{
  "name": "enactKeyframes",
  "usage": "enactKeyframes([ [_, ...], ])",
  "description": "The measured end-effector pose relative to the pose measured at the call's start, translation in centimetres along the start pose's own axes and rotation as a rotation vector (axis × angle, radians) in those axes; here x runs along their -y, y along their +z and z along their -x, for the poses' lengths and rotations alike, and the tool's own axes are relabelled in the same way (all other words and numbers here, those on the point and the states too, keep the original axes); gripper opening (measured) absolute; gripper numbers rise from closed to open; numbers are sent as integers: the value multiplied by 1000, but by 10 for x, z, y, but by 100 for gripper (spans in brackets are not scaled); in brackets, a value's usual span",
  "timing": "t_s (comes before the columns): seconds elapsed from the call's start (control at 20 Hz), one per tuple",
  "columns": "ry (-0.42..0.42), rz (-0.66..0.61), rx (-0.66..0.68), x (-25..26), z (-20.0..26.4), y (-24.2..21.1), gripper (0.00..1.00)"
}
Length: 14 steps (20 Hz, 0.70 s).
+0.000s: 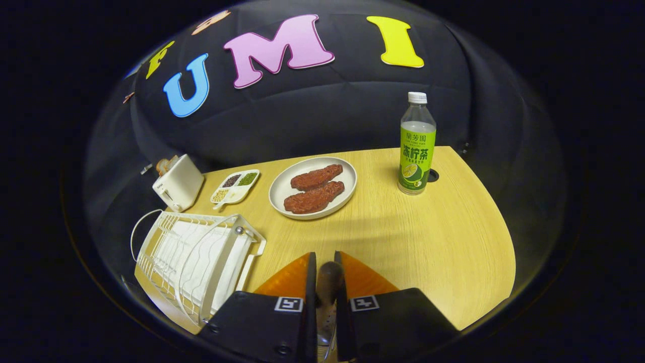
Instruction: Take the plate from the dish rack, then take the spoon from the basket and place it into the plate.
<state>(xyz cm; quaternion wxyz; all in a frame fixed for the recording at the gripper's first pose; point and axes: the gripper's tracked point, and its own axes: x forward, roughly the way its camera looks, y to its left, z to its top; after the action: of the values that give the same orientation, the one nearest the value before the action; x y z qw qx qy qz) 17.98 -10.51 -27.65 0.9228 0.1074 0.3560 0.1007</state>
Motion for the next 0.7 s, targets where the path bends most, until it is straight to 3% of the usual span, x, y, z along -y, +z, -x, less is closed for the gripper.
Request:
enactKeyframes([
  [0.2, 30, -21, 34, -10, 21, 14, 16],
  [0.45, 125, -69, 172, -34, 89, 62, 16],
  [0.7, 211, 8, 112, -59, 132, 37, 16],
])
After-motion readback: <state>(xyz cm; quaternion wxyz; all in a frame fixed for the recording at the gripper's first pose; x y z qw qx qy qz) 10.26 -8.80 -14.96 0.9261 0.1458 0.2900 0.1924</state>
